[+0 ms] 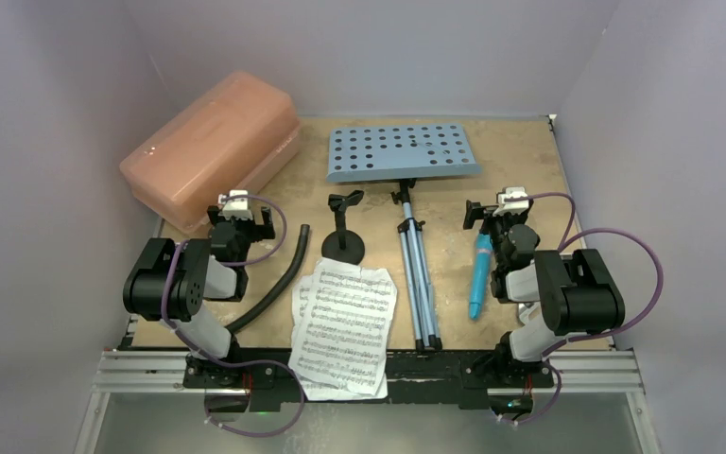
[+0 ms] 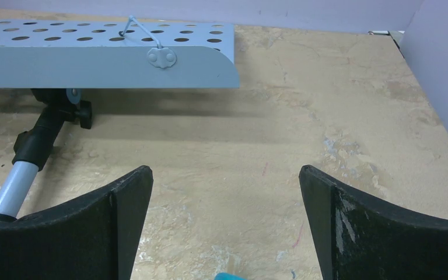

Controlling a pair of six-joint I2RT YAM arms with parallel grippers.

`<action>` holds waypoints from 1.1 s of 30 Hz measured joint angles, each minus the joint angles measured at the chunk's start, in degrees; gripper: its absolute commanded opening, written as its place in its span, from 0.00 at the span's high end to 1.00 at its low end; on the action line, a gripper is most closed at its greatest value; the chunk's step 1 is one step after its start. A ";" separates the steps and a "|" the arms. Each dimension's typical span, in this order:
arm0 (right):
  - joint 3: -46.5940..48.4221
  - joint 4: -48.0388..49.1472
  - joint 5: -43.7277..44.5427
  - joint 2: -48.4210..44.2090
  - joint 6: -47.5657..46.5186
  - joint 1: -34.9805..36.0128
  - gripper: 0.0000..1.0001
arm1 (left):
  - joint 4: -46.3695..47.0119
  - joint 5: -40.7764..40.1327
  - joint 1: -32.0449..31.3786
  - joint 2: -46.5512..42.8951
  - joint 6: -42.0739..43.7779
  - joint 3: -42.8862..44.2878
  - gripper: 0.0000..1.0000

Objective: Set up the instrument practice props

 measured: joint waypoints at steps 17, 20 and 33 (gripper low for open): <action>1.20 -4.31 -0.68 -2.43 -0.83 0.00 0.02 | -3.56 2.56 0.00 -5.09 0.48 -0.83 0.01; 7.37 -15.54 -1.84 -7.48 -0.17 0.04 0.02 | -11.17 3.04 0.00 -17.70 -0.33 -0.85 0.01; 27.50 -54.66 -0.83 -14.60 23.43 0.13 0.02 | -65.07 1.64 0.00 -40.33 -11.67 23.63 0.01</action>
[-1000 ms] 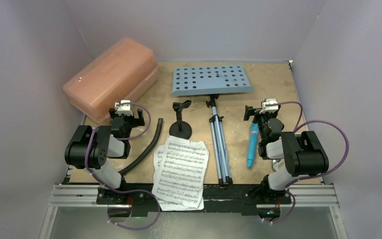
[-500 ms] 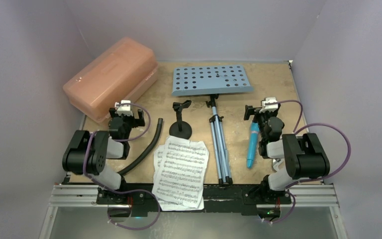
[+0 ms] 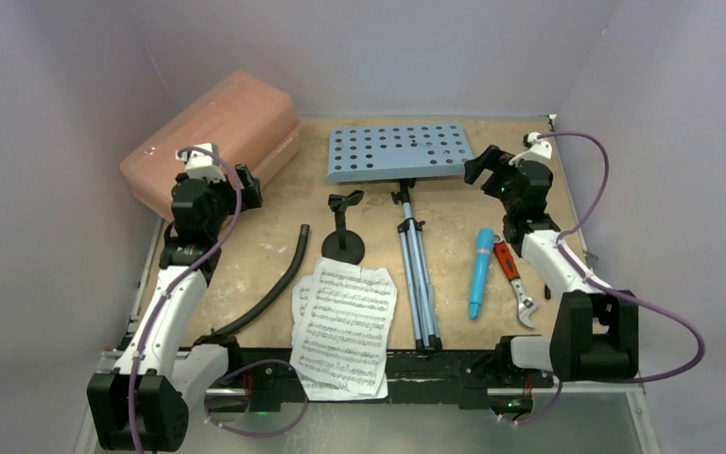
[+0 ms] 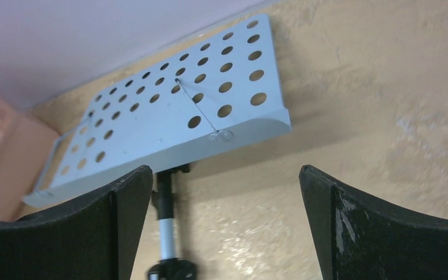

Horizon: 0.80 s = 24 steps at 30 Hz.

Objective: Set up the instrument practice props

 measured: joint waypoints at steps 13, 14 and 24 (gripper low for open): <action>11.47 -28.65 6.45 0.20 22.01 0.20 0.02 | -21.57 2.89 0.04 6.95 -9.66 21.27 0.00; 11.50 -29.27 6.19 0.52 22.27 0.20 0.02 | -22.16 3.78 0.04 8.02 -9.77 22.01 0.00; 10.84 -25.55 -7.26 1.62 21.00 1.95 0.02 | -26.29 17.53 0.04 13.38 -11.91 22.43 0.01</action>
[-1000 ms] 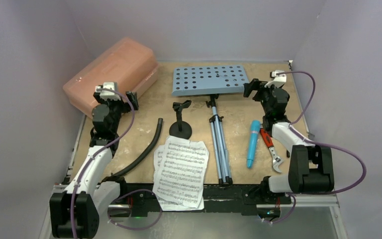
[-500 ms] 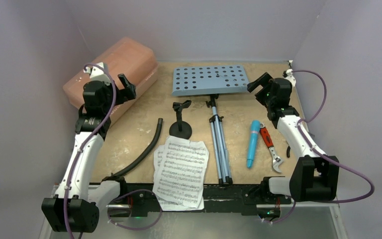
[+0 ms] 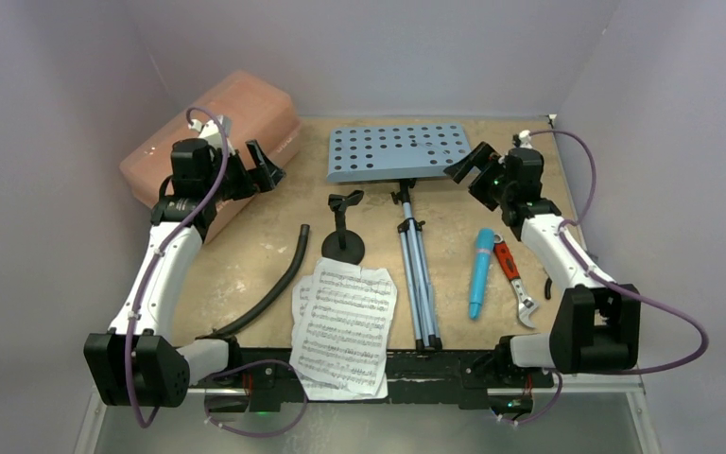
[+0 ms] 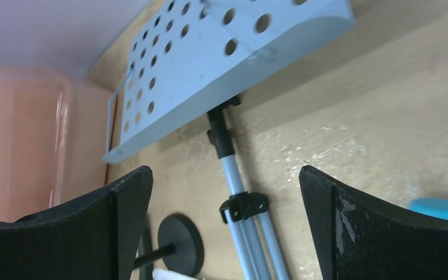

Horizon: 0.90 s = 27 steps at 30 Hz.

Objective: Set up the instrument practice props

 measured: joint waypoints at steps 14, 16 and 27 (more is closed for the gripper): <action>2.78 9.44 -26.21 11.04 0.26 10.43 0.02 | -1.09 6.03 -10.78 3.54 -1.01 4.07 0.03; 2.75 13.81 -29.49 12.35 3.37 12.76 0.02 | -1.05 5.42 -11.02 3.45 -2.10 4.04 0.03; 8.00 23.15 -39.08 20.63 16.39 17.92 0.02 | -0.70 -0.59 -10.93 0.55 -7.74 3.91 0.03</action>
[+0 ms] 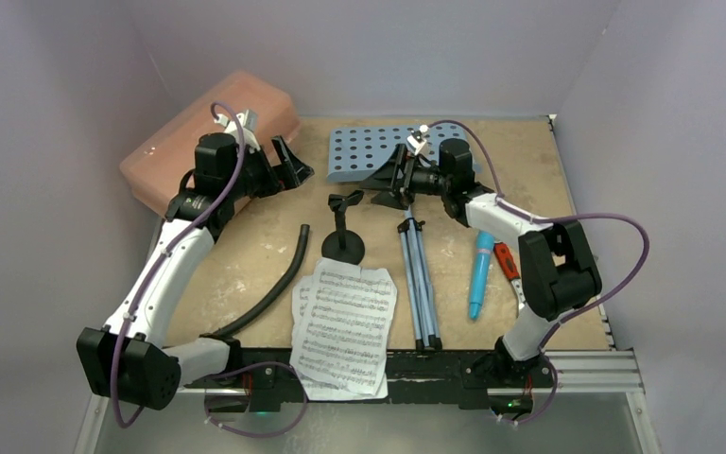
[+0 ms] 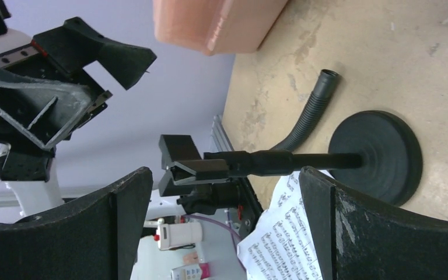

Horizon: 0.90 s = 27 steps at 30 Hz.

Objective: Set up the instrument practice props

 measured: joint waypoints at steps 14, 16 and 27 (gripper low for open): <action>3.61 7.23 -3.85 5.84 7.56 4.46 0.06 | -0.46 -3.45 0.00 -0.02 -2.67 1.68 0.03; 4.57 7.26 -3.91 6.34 7.80 4.70 0.13 | -0.44 -3.93 0.00 -0.02 -3.02 1.68 0.03; 5.01 9.03 -5.97 6.67 10.47 4.87 0.27 | -0.44 -5.05 0.00 0.96 -3.04 1.75 0.03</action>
